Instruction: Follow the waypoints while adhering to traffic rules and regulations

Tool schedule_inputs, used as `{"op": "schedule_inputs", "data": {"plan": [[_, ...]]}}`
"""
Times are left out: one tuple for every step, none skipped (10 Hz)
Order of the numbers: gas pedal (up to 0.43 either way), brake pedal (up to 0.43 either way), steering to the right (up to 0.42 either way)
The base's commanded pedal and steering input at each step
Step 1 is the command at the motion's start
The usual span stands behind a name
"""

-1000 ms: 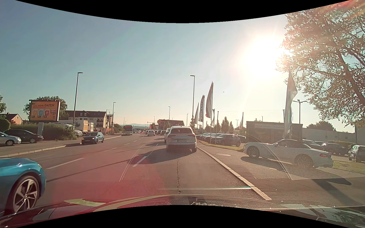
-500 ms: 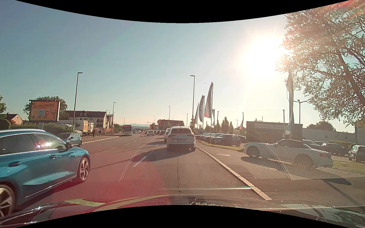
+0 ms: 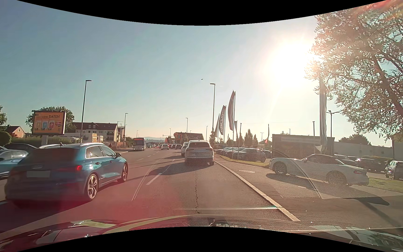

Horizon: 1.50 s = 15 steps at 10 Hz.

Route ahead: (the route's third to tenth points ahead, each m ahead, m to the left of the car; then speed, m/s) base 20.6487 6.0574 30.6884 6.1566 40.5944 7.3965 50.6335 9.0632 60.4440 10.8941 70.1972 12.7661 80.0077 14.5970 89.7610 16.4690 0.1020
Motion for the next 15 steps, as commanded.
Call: {"op": "schedule_inputs", "data": {"plan": [[0.0,0.024,-0.015],[0.0,0.018,-0.014],[0.0,0.012,-0.011],[0.0,0.012,-0.005],[0.0,0.012,-0.002],[0.0,0.0,-0.001],[0.0,0.0,0.0],[0.0,0.0,0.002],[0.0,0.0,0.003],[0.028,0.0,0.002],[0.157,0.0,0.001],[0.169,0.0,0.001],[0.197,0.0,0.0],[0.197,0.0,-0.001],[0.209,0.0,-0.003]]}}
